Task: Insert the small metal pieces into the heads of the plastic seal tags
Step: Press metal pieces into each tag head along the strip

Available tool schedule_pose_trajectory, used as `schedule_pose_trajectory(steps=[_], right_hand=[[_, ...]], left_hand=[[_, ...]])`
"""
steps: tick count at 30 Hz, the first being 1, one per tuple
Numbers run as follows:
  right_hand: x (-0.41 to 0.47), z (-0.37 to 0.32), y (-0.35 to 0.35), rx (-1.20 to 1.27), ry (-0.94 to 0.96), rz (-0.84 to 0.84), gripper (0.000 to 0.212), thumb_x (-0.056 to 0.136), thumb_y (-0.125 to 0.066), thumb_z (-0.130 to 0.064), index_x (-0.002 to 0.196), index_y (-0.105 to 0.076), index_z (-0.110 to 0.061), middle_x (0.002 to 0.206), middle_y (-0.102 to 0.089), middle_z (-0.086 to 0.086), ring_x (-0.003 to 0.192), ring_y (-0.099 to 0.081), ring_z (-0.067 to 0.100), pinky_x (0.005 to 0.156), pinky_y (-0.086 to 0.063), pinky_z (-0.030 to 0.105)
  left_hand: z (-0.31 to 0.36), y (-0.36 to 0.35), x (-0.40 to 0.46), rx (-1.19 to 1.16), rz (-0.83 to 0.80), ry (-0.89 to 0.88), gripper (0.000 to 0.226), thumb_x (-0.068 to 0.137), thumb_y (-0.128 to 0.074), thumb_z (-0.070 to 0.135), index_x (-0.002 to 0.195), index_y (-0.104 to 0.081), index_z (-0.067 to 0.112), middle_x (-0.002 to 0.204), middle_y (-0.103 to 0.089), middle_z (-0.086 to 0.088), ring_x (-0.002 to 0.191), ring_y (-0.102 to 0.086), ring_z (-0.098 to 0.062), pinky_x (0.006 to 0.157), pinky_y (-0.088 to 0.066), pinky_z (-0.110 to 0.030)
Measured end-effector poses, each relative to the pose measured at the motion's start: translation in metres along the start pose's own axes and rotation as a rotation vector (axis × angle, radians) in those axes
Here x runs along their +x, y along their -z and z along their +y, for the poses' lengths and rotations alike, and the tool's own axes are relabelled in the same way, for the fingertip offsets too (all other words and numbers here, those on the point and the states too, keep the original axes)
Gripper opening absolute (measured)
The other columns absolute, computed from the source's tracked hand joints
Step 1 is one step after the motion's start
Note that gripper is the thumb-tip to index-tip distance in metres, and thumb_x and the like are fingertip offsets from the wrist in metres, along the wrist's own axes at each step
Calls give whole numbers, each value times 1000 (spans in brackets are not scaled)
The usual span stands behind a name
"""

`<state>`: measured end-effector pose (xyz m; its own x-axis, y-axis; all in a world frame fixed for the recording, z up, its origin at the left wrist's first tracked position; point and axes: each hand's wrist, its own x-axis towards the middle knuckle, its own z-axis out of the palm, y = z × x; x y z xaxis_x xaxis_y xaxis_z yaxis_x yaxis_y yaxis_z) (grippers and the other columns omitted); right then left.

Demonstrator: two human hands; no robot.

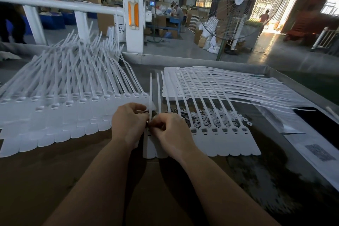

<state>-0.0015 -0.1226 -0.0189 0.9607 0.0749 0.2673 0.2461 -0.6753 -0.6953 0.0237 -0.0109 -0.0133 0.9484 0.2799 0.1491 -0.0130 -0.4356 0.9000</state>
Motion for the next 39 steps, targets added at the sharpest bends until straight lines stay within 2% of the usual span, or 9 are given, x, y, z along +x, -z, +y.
schedule_pose_trajectory(steps=[8,13,18,23,27,30,34,36,39], right_hand=[[-5,1,4,-63,113,18,22,88,-57,-8,101,-73,-16,104,-66,1,99,-59,17,93,-46,37],[-12,1,8,-291,309,10,28,88,-51,-2,105,-71,-11,103,-64,5,100,-53,18,85,-36,22],[-14,-2,13,-327,324,-9,31,87,-48,1,106,-70,-9,103,-64,6,100,-53,21,86,-45,33],[-17,-5,14,-458,368,-93,30,93,-44,-11,114,-67,-13,108,-60,5,105,-48,20,89,-42,34],[-18,-6,14,-498,381,-104,32,94,-41,-16,111,-68,-14,106,-59,4,105,-49,22,91,-40,38],[-17,-2,15,-352,314,-1,27,88,-49,-9,104,-70,-14,104,-64,1,100,-54,18,92,-42,39],[-4,11,32,-283,27,262,19,91,-55,-14,105,-67,-18,104,-65,0,95,-57,14,91,-48,34],[3,19,44,-340,-85,282,19,91,-56,-14,105,-67,-18,105,-66,0,90,-59,13,89,-50,31],[13,26,54,-396,-169,223,21,89,-57,-10,104,-70,-19,106,-68,0,83,-61,13,85,-53,35]], left_hand=[[1,1,0,43,-13,-17,23,79,-66,11,102,-69,13,93,-69,-4,89,-63,-20,85,-51,-34],[0,1,1,81,-6,-60,23,79,-67,13,102,-69,13,94,-70,-5,88,-63,-19,80,-49,-28],[-2,1,2,96,-7,-77,23,80,-68,15,102,-69,13,93,-70,-4,83,-62,-16,74,-44,-24],[-4,1,2,95,-9,-79,22,80,-68,15,102,-69,14,92,-70,-3,80,-60,-14,73,-42,-23],[-5,0,3,106,-9,-82,24,79,-68,14,103,-68,14,95,-70,-4,80,-59,-13,75,-43,-23],[-7,0,3,111,-8,-100,25,80,-68,15,104,-68,14,96,-70,-5,80,-59,-13,75,-45,-24],[-8,-2,3,104,-14,-90,25,82,-68,19,107,-66,15,97,-69,-3,81,-61,-14,74,-49,-27],[-9,-3,3,96,-14,-82,25,82,-67,19,107,-66,16,96,-69,-2,80,-60,-14,70,-46,-25],[-9,-4,3,104,-14,-91,25,83,-66,19,107,-66,17,95,-68,-1,79,-60,-13,65,-43,-22]])
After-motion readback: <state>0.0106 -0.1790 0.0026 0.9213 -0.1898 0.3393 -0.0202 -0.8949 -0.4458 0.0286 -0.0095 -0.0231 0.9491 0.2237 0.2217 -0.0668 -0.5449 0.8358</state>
